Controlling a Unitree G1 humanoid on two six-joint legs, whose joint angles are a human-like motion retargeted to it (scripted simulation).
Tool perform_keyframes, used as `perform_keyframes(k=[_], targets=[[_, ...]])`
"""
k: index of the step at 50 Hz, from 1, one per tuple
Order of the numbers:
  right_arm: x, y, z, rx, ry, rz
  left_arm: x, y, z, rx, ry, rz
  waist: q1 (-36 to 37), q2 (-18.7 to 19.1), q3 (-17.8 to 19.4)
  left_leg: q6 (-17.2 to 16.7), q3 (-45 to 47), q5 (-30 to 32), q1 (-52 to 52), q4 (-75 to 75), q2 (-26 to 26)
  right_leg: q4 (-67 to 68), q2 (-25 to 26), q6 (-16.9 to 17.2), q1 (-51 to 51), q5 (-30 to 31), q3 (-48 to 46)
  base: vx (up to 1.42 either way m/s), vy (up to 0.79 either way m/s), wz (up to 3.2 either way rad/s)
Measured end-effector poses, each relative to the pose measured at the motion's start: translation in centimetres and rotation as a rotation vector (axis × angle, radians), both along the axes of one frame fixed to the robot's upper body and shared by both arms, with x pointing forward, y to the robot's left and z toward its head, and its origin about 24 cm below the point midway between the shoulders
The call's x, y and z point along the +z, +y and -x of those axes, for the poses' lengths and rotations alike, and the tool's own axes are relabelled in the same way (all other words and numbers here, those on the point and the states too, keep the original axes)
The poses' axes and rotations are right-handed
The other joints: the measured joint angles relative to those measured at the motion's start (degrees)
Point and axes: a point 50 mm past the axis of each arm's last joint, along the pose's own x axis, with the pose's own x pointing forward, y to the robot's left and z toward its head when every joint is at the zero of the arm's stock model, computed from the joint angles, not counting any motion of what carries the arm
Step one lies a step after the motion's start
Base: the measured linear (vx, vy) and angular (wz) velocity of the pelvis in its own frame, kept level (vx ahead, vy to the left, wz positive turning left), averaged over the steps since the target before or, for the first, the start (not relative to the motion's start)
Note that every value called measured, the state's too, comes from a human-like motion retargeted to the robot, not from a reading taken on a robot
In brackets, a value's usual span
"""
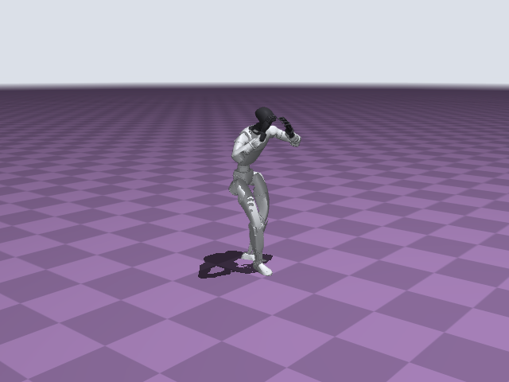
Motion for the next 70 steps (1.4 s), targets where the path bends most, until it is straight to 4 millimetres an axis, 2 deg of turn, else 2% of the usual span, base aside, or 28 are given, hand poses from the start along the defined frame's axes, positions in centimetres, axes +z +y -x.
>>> perform_keyframes(k=[2,6,8,10,11,13,15,17,21,25,27,30,32,35,37,39,41,45,48,50,52,53,55,59,62,65,68,70], targets=[[0.0,0.0,-0.2,-0.025,0.006,0.007,-0.2,-0.3,-0.1,-0.004,0.001,-0.021,-1.09,-0.71,0.00,-0.92,3.15,-0.82,4.20,-1.62,-2.32,-13.96,-0.79,3.07,4.84,-0.52,-10.07,0.70,0.13,-0.87],[-0.2,-0.3,-0.2,0.002,0.042,0.000,-0.3,0.3,-0.4,0.025,0.041,-0.039,-0.96,-3.64,0.00,-1.44,9.90,-1.41,8.07,7.41,-3.31,-31.10,2.85,3.09,14.32,0.62,-18.72,0.73,0.06,-1.31],[-0.5,-0.4,-0.2,0.036,0.058,-0.010,-0.5,0.7,-0.5,0.048,0.068,-0.046,-1.70,-5.01,0.00,-1.80,10.06,5.07,5.71,18.63,-2.50,-33.45,3.13,0.41,18.26,1.70,-16.30,0.76,0.22,-1.10],[-0.5,-0.4,0.3,0.069,0.037,-0.015,-0.1,1.2,-0.1,0.068,0.059,-0.034,-2.10,-6.19,-0.26,-1.98,10.09,16.96,-3.23,30.52,-2.88,-28.66,0.26,-3.34,15.08,1.28,-11.55,0.54,0.40,-1.42],[-0.4,-0.4,0.3,0.088,0.038,-0.018,0.0,1.4,0.0,0.075,0.058,-0.030,-1.32,-7.10,-0.21,-1.98,9.54,19.66,-7.00,35.20,-2.86,-23.44,-0.84,-2.93,12.97,-0.16,-8.52,0.54,0.38,-2.03],[-0.5,-0.3,0.1,0.106,0.046,-0.026,-0.1,1.6,0.0,0.085,0.057,-0.036,1.25,-9.81,-0.04,-1.98,7.14,19.42,-12.77,42.30,-2.31,-16.08,-0.70,-0.40,10.98,-2.49,-2.14,0.66,0.08,-2.80],[-0.4,-0.4,-0.2,0.107,0.054,-0.048,-0.3,1.4,-0.2,0.074,0.070,-0.051,5.87,-12.83,0.00,-1.98,3.45,15.09,-17.10,45.23,0.35,-15.58,3.82,2.09,11.91,-3.11,4.32,0.69,-0.25,-3.44],[-0.3,-0.3,-0.6,0.109,0.073,-0.062,-0.5,1.3,-0.4,0.064,0.104,-0.067,11.10,-14.86,0.00,-0.07,-2.96,12.83,-20.78,43.20,2.30,-18.38,10.19,2.49,14.30,-2.31,10.33,0.56,-0.19,-3.48],[-0.3,0.5,-0.7,0.088,0.055,-0.035,-0.6,1.2,-0.3,0.107,0.074,-0.106,15.96,-17.27,0.00,0.66,-10.19,10.93,-24.24,26.74,4.73,-20.99,16.23,3.06,17.52,-1.19,19.06,0.50,0.08,-2.46],[-0.4,0.9,-1.0,0.084,0.049,-0.027,-0.6,1.2,-0.4,0.106,0.072,-0.110,19.65,-15.59,0.00,-0.72,-7.39,10.34,-18.75,-3.98,10.90,-22.18,22.24,3.09,22.37,-1.33,24.08,0.60,0.14,-1.72],[-0.7,0.8,-1.2,0.089,0.061,-0.026,-0.7,1.3,-0.6,0.099,0.074,-0.101,20.21,-13.48,0.00,-1.98,-10.34,10.49,-14.42,-17.32,8.54,-18.97,23.07,3.09,24.23,-2.93,24.39,0.70,0.41,-1.18],[-1.0,0.3,-1.2,0.116,0.076,-0.038,-0.7,1.4,-0.8,0.093,0.087,-0.076,20.93,-11.05,0.00,-1.98,-21.34,16.35,-8.02,-26.97,3.11,-4.96,22.14,3.02,22.07,-5.48,24.59,0.66,0.51,-1.01],[-0.2,1.4,-1.4,0.022,0.035,0.005,-0.1,0.4,-0.3,0.087,0.000,-0.102,18.92,-9.42,0.00,-1.85,-23.24,16.51,-14.59,-19.15,2.25,9.83,22.01,2.76,10.96,-0.19,21.80,0.49,0.28,-0.27],[1.0,1.6,-0.7,-0.042,-0.021,0.022,0.9,-0.1,0.5,0.078,-0.064,-0.103,17.97,-7.20,0.00,-1.94,-20.82,8.83,-22.99,-1.92,3.18,29.88,18.38,3.00,-4.35,11.54,15.93,0.52,0.10,-0.53],[1.3,1.4,-0.6,-0.062,-0.041,0.002,1.2,-0.2,0.8,0.044,-0.055,-0.094,17.91,-6.06,0.00,-1.41,-17.73,5.52,-22.45,2.80,2.93,34.08,12.87,1.27,-9.37,9.56,13.69,0.67,0.30,-0.98],[1.5,1.3,-0.3,-0.083,-0.071,-0.008,1.3,-0.2,1.0,0.032,-0.066,-0.091,17.14,-5.20,0.00,0.40,-14.35,3.54,-20.64,4.39,2.69,31.11,7.30,-1.32,-12.54,5.84,9.80,0.65,0.27,-0.95],[1.5,1.5,-0.1,-0.068,-0.077,0.000,1.2,-0.3,1.2,0.029,-0.085,-0.097,15.35,-4.59,0.00,1.95,-11.17,1.94,-17.70,3.93,2.07,21.36,4.14,-0.26,-13.53,4.38,6.29,0.67,0.19,-0.75],[1.1,1.3,-0.2,-0.023,-0.066,-0.008,0.6,-0.1,0.9,0.081,-0.115,-0.070,11.75,-3.82,0.00,0.19,-4.94,-0.38,-6.52,0.39,2.41,-12.67,4.36,3.09,-5.14,4.18,-4.21,0.79,-0.07,-0.93],[1.1,1.3,-0.3,-0.026,-0.054,-0.013,0.6,-0.1,1.0,0.073,-0.102,-0.063,9.93,-6.88,0.00,0.48,-1.44,-2.15,-1.89,3.42,0.94,-30.26,4.68,3.09,0.42,5.08,-12.75,0.77,-0.23,-0.96],[0.9,1.2,-0.1,-0.004,-0.057,-0.004,0.7,0.1,0.9,0.115,-0.106,-0.078,6.84,-7.88,0.00,1.54,0.21,-0.36,-1.05,12.33,0.72,-32.26,1.58,3.09,6.66,5.54,-18.80,0.97,0.04,-0.76],[0.8,0.6,0.1,0.058,-0.046,-0.042,0.6,0.8,0.7,0.109,-0.029,-0.070,7.35,-9.25,0.00,2.27,-0.52,7.48,-2.51,23.57,2.02,-28.53,2.34,0.56,10.09,4.77,-17.05,0.90,-0.05,-1.84],[0.8,0.7,0.3,0.064,-0.057,-0.046,0.5,0.9,0.7,0.117,-0.020,-0.072,8.37,-9.85,0.00,1.69,-1.26,11.36,-5.51,30.29,2.85,-24.39,3.06,-0.88,9.15,3.46,-14.39,0.81,-0.04,-2.46],[0.3,0.4,0.5,0.106,-0.068,-0.048,0.3,1.5,0.6,0.133,-0.012,-0.057,9.71,-11.62,0.00,-1.98,-2.33,14.63,-10.30,41.50,1.51,-12.81,1.20,-0.01,7.60,0.04,-8.76,0.81,0.08,-2.52],[1.0,1.8,0.4,0.042,-0.098,-0.015,0.1,1.5,0.6,0.152,-0.040,-0.068,12.21,-15.55,0.00,-0.39,-8.12,9.64,-22.91,49.73,0.53,-7.62,6.03,1.27,8.29,-3.13,-1.26,0.74,-0.11,-2.41],[1.7,2.2,0.6,0.000,-0.123,-0.001,0.3,1.0,0.7,0.165,-0.069,-0.075,15.24,-16.29,0.00,3.32,-9.52,7.08,-27.96,41.13,2.98,-8.94,10.19,0.97,10.85,-3.05,3.24,0.66,-0.01,-2.19],[1.8,2.6,0.5,-0.001,-0.128,0.011,0.6,0.8,0.7,0.163,-0.077,-0.086,18.21,-16.15,0.00,4.05,-9.45,8.64,-26.90,20.98,6.37,-9.18,13.67,1.32,14.61,-3.05,7.89,0.67,0.11,-2.13],[1.6,2.5,0.4,0.028,-0.117,0.019,0.8,0.6,0.9,0.120,-0.072,-0.106,21.05,-13.63,0.00,-0.18,-6.21,9.77,-20.58,-3.82,11.66,-10.55,18.58,2.72,20.98,-3.92,12.42,0.82,0.25,-2.12],[1.1,1.9,0.0,0.055,-0.092,-0.011,0.4,0.7,0.3,0.114,-0.046,-0.085,22.59,-11.20,0.00,-1.98,-6.63,8.90,-14.11,-15.41,11.85,-9.84,20.01,2.78,26.81,-5.17,15.59,0.88,0.48,-1.86]])
